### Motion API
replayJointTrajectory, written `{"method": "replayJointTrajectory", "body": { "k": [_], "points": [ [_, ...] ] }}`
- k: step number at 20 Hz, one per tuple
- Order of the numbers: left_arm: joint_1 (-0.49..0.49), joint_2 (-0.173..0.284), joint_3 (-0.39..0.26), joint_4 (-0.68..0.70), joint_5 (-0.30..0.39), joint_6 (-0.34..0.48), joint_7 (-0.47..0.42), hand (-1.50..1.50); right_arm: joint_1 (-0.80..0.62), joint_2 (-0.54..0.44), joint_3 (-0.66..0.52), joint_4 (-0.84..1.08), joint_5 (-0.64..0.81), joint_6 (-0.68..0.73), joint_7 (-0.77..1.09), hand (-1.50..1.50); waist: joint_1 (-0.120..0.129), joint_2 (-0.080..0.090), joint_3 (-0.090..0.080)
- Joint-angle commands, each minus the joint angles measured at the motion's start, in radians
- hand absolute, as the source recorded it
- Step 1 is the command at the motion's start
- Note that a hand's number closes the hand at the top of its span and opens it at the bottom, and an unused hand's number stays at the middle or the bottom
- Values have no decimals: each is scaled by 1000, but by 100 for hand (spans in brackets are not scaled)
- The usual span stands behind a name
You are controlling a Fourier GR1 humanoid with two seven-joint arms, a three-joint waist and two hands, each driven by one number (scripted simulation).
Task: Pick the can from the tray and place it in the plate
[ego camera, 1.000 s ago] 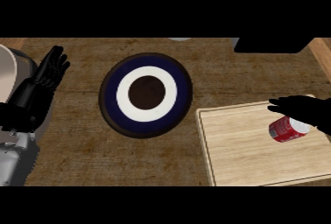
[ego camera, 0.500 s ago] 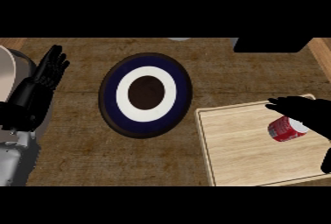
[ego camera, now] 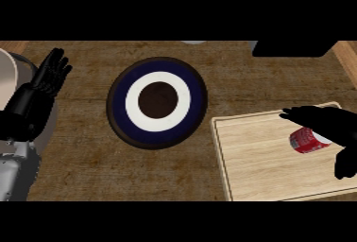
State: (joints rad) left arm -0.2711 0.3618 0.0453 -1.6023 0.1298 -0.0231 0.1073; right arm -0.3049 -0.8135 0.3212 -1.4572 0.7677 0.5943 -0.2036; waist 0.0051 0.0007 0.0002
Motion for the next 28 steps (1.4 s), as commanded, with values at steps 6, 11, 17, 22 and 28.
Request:
{"method": "replayJointTrajectory", "body": {
  "k": [6, 11, 17, 22, 28],
  "points": [
    [5, -40, 4, -52, -22, -9, 47, 0, -27, 100, 16, 184, 216, -135, -61, -150, 2, 0, 0],
    [-18, -41, 10, -5, -47, -4, 17, 0, -58, 195, -39, 197, 171, -277, -135, 150, 5, 2, 1],
    [31, -42, 25, -26, -25, -39, -1, 0, -106, 212, -157, 280, 164, -415, -192, 150, 10, 2, 1],
    [-54, -78, -18, -10, -47, -18, -6, 0, -223, 285, -327, 625, 103, -567, -131, 150, 71, 38, 8],
    [-110, -45, 26, 107, -42, -49, -40, 0, -376, 308, -399, 844, 59, -701, -348, 150, 40, 24, 3]
  ]
}}
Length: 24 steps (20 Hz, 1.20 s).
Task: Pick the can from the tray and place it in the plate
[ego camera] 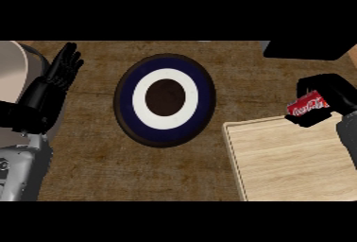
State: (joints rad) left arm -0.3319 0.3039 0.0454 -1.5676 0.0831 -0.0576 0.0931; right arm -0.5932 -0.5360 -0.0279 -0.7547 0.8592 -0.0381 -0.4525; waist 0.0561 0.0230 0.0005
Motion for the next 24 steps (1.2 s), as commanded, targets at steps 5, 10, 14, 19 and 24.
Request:
{"method": "replayJointTrajectory", "body": {
  "k": [5, 10, 14, 19, 24],
  "points": [
    [59, -9, 9, -36, 4, 1, 6, 0, -143, 39, -125, 193, -146, -27, -308, 150, -11, -12, 2],
    [62, -2, 17, -4, -17, 3, -17, 0, -187, 94, -157, 102, -290, 209, -400, 150, -50, -24, 0],
    [78, 39, 48, -59, 5, -21, 41, 0, -242, 133, -152, 57, -330, 300, -353, 150, -50, -29, -1],
    [45, 6, 58, -19, -1, -7, 27, 0, -225, 188, -98, -152, -346, 366, -218, 150, -65, -29, -1],
    [49, -1, 37, -81, -9, -5, 95, 0, -285, 331, -50, -248, -351, 357, -10, 150, -55, -28, -1]
  ]
}}
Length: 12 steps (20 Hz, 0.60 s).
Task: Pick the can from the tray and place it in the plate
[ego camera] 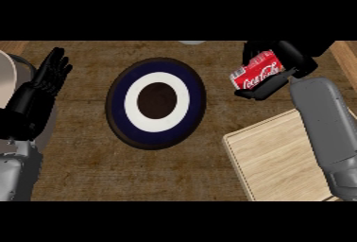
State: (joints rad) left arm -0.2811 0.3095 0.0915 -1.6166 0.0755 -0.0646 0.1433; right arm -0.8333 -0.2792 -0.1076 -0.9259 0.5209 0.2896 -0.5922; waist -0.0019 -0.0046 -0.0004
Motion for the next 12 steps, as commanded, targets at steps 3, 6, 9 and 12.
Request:
{"method": "replayJointTrajectory", "body": {
  "k": [3, 6, 9, 12],
  "points": [
    [-62, -35, -10, 68, -24, 18, -2, 0, -53, 126, 49, -110, -27, 47, 191, 150, -2, 3, 0],
    [38, -34, -25, -20, -33, 2, -32, 0, -121, 222, 78, -97, -8, 7, 313, 150, 11, 2, 0],
    [-12, -24, 10, 43, -14, -14, -40, 0, -109, 265, 103, -51, 14, -22, 319, 150, 8, 5, 0],
    [14, -72, -30, 23, -59, 24, -56, 0, -100, 277, 218, -46, 1, -146, 362, 150, 12, 5, 0]
  ]
}}
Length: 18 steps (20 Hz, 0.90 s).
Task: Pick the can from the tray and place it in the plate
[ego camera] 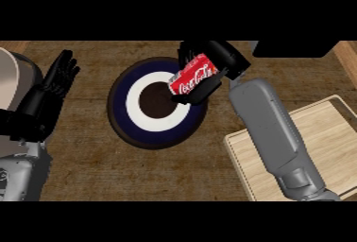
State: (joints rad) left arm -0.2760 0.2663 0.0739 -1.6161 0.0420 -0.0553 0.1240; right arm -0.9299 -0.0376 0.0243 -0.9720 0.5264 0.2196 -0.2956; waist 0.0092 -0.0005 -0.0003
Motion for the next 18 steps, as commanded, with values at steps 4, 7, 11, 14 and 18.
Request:
{"method": "replayJointTrajectory", "body": {
  "k": [4, 7, 11, 14, 18],
  "points": [
    [33, -38, -24, 53, -31, -8, -87, 0, -77, 37, 220, 127, -56, -209, 103, 150, 14, 3, 0],
    [36, 4, -1, -20, -1, -44, -33, 0, -135, 37, 257, 299, -63, -284, 19, 150, 31, 7, 0],
    [-88, -22, -24, 55, -21, -20, 8, 0, -184, 37, 306, 372, -244, -303, 102, 150, 50, 13, 0],
    [-37, -8, -5, 15, 13, -55, -11, 0, -150, 38, 440, 369, -337, -363, 124, -150, 65, 11, 0],
    [-57, -14, -10, 42, -5, -47, -29, 0, -185, 38, 413, 448, -448, -287, 18, -150, 73, 20, 0]
  ]
}}
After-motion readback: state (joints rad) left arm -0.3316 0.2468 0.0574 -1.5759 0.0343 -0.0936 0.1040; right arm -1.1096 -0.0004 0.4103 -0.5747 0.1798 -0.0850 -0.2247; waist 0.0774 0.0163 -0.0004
